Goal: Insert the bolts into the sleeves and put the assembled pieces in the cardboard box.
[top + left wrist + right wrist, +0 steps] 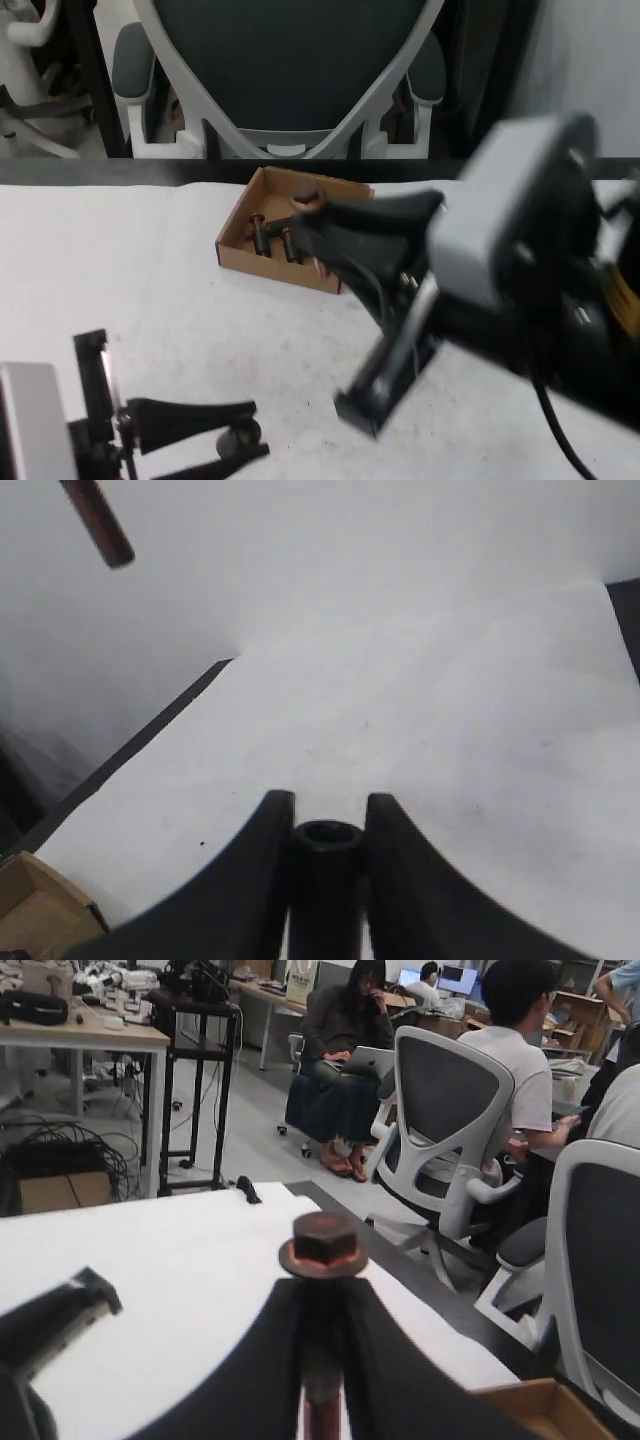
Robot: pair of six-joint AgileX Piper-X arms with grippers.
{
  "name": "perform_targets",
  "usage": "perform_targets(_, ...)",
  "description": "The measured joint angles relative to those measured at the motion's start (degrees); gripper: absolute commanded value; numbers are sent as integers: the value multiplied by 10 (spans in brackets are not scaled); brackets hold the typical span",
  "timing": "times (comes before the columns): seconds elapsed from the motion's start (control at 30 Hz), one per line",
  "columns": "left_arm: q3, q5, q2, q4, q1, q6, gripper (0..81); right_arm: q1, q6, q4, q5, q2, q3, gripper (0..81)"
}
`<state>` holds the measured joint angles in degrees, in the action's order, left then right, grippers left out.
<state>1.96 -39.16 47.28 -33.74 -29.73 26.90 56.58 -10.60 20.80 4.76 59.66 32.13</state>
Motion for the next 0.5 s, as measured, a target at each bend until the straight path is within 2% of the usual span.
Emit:
perform_targets(0.27, -1, 9, 55, -52, -14, 13, 8, 65, 23, 158, 64, -9, -119, 2)
perform_targets(0.5, -1, 13, 99, -133, -16, -40, 8, 81, 49, 251, 73, -11, -175, 2)
